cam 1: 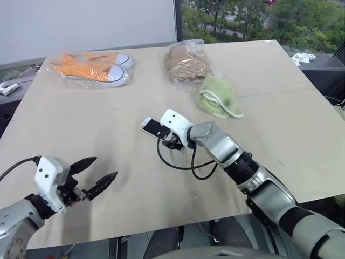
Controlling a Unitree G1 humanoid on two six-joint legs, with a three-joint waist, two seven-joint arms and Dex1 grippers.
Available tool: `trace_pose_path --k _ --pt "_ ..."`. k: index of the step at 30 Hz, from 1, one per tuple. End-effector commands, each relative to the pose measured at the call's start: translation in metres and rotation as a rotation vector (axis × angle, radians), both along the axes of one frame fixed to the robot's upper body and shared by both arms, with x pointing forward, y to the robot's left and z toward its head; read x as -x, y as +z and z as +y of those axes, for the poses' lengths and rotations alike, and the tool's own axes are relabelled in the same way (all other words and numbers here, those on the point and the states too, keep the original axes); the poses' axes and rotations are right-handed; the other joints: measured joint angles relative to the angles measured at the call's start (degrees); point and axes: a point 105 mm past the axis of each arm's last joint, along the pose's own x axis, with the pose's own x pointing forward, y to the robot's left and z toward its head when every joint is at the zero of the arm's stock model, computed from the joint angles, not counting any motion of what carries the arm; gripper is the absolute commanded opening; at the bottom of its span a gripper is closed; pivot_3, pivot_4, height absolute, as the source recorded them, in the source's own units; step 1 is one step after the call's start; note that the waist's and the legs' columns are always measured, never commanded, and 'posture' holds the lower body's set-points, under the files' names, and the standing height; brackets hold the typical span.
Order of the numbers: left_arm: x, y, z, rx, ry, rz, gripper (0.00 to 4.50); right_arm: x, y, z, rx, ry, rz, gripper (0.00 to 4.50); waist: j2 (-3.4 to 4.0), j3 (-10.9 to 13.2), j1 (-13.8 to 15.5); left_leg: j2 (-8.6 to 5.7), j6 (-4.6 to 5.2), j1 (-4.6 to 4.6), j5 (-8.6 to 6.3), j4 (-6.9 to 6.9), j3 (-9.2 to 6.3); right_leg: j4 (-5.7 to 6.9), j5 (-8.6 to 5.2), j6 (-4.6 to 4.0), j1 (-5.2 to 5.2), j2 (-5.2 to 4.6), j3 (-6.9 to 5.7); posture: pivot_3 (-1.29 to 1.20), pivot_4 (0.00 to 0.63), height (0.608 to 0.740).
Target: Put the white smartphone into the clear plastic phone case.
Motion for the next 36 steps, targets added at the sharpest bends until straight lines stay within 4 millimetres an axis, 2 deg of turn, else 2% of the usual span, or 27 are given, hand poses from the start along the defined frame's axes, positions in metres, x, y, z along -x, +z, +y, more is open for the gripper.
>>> trace_pose_path --k 1,7,10,16,23,27,31,36 --pt "-0.006 0.018 -0.013 0.002 -0.038 -0.053 4.5 0.009 0.031 0.001 -0.072 0.11 -0.09 2.86 -0.01 0.0 0.06 0.0 0.0 -0.02 0.0 0.0 0.0 -0.01 0.0 0.0 -0.03 0.0 0.0 0.0 0.15 0.74" --pt "-0.018 0.035 -0.032 0.032 -0.104 -0.085 4.5 0.019 0.044 -0.032 -0.064 0.195 -0.116 2.86 -0.14 -0.07 0.17 0.0 0.0 -0.06 0.0 0.0 -0.01 -0.08 0.0 0.01 -0.02 -0.01 -0.02 0.0 0.15 0.74" --pt "-0.02 0.037 -0.037 0.03 -0.14 -0.073 4.5 0.028 0.046 -0.056 -0.032 0.256 -0.12 2.86 -0.16 -0.06 0.25 0.0 0.01 -0.07 0.0 -0.01 0.0 -0.11 0.0 0.01 -0.02 -0.02 -0.01 0.0 0.15 0.74" --pt "-0.02 0.03 -0.034 0.011 -0.175 -0.038 4.5 0.045 0.04 -0.108 0.107 0.359 -0.096 2.86 -0.07 0.02 0.49 0.01 0.01 -0.09 0.0 -0.06 0.0 -0.21 0.0 0.01 0.03 -0.04 -0.01 0.0 0.15 0.74" --pt "-0.009 0.007 -0.024 -0.01 -0.231 0.034 4.5 0.047 0.03 -0.16 0.249 0.37 -0.045 2.86 -0.08 0.03 0.52 0.04 0.02 -0.09 -0.01 -0.13 0.03 -0.33 0.0 0.01 0.07 -0.05 0.01 0.0 0.15 0.74" --pt "-0.004 -0.004 -0.018 -0.037 -0.278 0.065 4.5 0.045 0.025 -0.178 0.298 0.377 -0.046 2.86 -0.09 0.03 0.96 0.05 0.02 -0.1 -0.01 -0.15 0.03 -0.4 0.0 0.01 0.09 -0.06 -0.01 0.0 0.15 0.74" --pt "0.001 -0.014 -0.021 -0.068 -0.375 0.112 4.5 0.046 0.026 -0.184 0.303 0.407 -0.049 2.86 -0.07 0.05 1.3 0.05 0.02 -0.08 -0.01 -0.16 0.03 -0.42 0.0 0.01 0.12 -0.07 -0.01 0.0 0.15 0.74" --pt "-0.015 -0.008 -0.029 -0.074 -0.477 0.082 4.5 0.046 0.023 -0.192 0.336 0.438 -0.052 2.86 -0.05 0.06 2.18 0.06 0.02 -0.12 -0.01 -0.17 -0.02 -0.44 0.0 0.01 0.12 -0.08 -0.08 0.0 0.15 0.74"
